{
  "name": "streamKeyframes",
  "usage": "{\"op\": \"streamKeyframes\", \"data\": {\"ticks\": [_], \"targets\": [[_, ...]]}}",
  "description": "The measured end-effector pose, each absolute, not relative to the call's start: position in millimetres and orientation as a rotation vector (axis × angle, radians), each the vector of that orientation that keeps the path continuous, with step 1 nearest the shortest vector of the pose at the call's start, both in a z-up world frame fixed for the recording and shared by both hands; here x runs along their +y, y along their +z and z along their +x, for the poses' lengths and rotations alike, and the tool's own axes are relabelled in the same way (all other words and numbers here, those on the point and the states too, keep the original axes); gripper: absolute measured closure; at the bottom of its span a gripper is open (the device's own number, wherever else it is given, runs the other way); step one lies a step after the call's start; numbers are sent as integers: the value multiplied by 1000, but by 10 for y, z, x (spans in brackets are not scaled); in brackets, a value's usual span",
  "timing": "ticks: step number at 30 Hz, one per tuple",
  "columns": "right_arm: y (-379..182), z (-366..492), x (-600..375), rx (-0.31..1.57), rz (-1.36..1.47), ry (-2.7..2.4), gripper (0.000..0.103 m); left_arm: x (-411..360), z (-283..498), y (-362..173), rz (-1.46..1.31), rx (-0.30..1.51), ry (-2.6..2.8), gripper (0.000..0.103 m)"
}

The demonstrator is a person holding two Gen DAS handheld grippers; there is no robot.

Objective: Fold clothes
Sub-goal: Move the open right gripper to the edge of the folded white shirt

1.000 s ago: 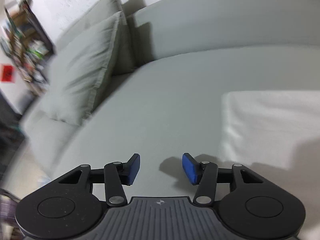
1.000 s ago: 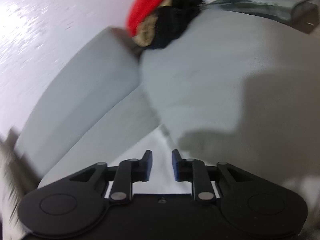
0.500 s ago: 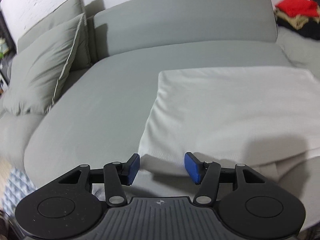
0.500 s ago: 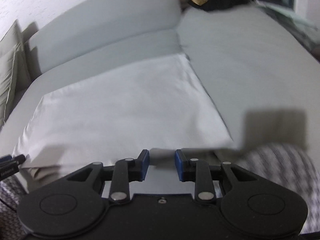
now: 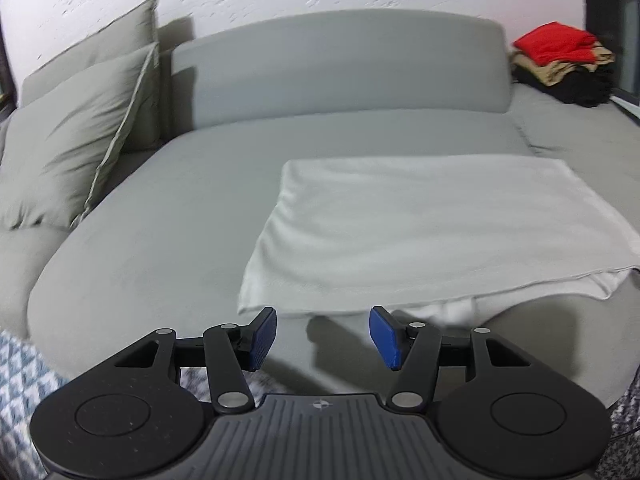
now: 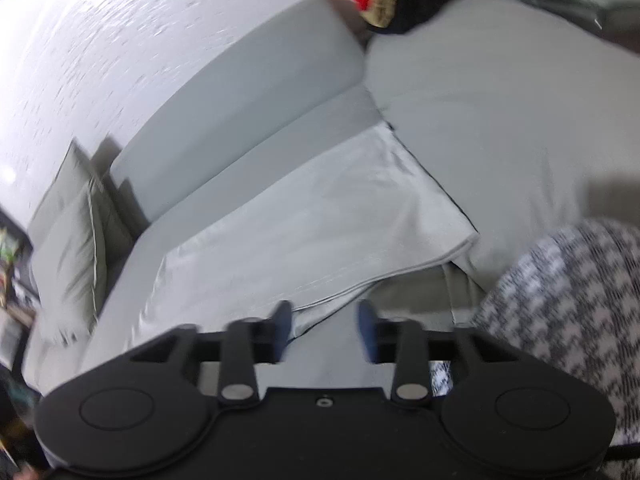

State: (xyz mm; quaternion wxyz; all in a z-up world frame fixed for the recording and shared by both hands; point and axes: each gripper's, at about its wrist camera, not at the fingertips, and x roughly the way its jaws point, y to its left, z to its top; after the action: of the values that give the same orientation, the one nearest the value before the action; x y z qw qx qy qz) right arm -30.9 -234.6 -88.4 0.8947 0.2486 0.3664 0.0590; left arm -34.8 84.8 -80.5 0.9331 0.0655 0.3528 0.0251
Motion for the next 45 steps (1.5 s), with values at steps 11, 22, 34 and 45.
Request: {"op": "streamKeyframes", "data": {"ticks": [11,22,34,45], "targets": [[-829,189,-1970,775,351,130,79,464,332,-854,246,738,37,47],[-977,-79,-2006,876,316,173,78,509,-261,-947,305,763,-14,47],[-1097,-270,-2755,860,1064,88,50,595,-236,-598,89,770,7,47],[-1466,-78,-2818,839,1296,-58,58,506,-294,-755,77,808,-36,45]]}}
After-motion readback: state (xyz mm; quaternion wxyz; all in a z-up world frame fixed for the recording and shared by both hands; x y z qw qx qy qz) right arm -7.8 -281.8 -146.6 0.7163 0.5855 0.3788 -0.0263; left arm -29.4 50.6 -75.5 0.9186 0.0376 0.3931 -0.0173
